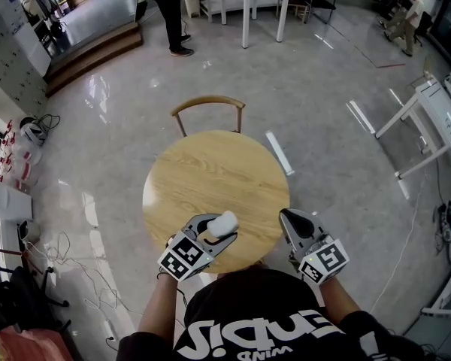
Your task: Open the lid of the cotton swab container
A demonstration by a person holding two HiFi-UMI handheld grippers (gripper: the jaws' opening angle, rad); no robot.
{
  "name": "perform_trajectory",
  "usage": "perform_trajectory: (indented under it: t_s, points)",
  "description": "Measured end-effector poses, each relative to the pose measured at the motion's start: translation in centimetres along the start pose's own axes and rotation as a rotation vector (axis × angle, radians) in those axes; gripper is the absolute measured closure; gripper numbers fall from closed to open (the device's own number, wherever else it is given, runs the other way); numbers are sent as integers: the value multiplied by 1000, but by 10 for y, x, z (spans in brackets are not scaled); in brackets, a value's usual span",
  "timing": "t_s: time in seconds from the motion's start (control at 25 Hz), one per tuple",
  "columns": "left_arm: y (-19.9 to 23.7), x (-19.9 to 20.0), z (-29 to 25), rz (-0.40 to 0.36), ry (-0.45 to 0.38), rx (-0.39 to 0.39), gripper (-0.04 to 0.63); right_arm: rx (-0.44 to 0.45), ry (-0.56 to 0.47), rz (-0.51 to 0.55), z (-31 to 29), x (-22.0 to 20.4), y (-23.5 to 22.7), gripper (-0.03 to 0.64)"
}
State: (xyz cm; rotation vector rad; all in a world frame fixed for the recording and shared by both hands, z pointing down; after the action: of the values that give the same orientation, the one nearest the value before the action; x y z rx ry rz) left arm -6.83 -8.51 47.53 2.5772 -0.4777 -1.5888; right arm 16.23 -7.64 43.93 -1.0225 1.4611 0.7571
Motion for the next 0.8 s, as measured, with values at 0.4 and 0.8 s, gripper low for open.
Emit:
perform_trajectory:
  t_s: [0.4, 0.8]
  points:
    - [0, 0, -1, -2, 14, -49, 380, 242, 24, 12, -5, 8, 10, 454]
    - [-5, 2, -1, -19, 27, -83, 380, 393, 74, 63, -7, 8, 24, 347]
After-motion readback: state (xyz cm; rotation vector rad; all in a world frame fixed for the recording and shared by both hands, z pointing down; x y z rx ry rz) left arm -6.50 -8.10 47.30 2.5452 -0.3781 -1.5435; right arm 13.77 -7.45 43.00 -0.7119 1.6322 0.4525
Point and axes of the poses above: the fingertips, and each gripper's own axes: z backward along the fingers, y to its left, x out of its top, the point moved 8 cm from there along z, backward along the fingers, and after that the axes turned 15 degrees about -x, right-handed, at the moved point
